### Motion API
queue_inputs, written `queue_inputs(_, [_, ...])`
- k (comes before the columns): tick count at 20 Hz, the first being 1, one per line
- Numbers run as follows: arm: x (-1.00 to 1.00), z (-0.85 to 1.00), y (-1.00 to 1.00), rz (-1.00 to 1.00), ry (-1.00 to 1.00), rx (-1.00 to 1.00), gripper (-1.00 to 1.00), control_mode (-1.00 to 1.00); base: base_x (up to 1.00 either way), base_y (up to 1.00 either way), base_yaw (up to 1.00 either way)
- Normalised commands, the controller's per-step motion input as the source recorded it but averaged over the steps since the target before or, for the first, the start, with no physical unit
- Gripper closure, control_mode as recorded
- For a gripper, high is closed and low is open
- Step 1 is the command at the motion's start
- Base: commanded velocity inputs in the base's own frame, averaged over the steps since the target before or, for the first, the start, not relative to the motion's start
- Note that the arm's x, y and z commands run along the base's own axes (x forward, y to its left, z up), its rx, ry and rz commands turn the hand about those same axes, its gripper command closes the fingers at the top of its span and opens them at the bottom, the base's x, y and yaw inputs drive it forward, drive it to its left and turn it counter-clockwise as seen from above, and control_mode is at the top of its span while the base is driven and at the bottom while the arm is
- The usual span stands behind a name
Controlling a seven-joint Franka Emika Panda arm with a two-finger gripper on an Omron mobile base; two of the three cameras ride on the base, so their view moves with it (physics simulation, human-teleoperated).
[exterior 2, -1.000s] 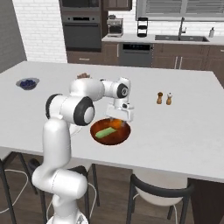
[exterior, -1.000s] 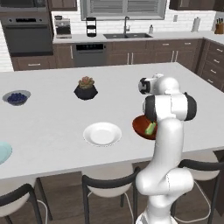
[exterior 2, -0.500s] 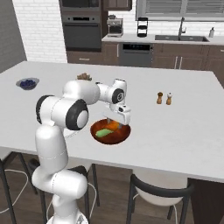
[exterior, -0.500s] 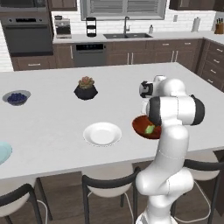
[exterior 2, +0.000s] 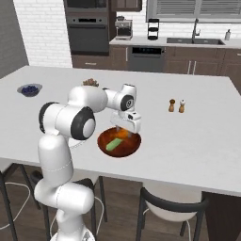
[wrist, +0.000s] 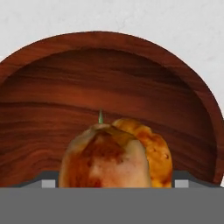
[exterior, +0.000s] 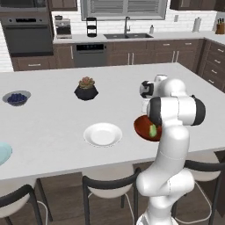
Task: Pick the chicken drumstick and corn from their plates and place them in the bowl. Then put the bowl in the fridge.
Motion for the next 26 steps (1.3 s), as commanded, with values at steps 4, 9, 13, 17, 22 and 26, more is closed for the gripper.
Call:
queue_inputs(4, [0.00,0.00,-0.08,0.00,0.00,0.00,-1.00,-1.00,0.00,0.00,0.00])
queue_inputs(9, [0.00,0.01,-0.10,0.00,0.00,0.00,-1.00,-1.00,0.00,0.00,0.00])
queue_inputs(13, [-0.06,0.16,-0.13,0.00,-0.01,0.00,-1.00,-1.00,0.00,0.00,0.00])
queue_inputs(17, [-0.12,0.30,-0.03,0.00,-0.05,0.00,-1.00,-1.00,0.00,0.00,0.00])
queue_inputs(22, [-0.12,0.30,0.00,0.00,-0.02,0.00,-1.00,-1.00,0.00,0.00,0.00])
queue_inputs(26, [-0.21,0.23,-0.12,-0.07,0.00,0.00,-1.00,-1.00,0.00,0.00,0.00])
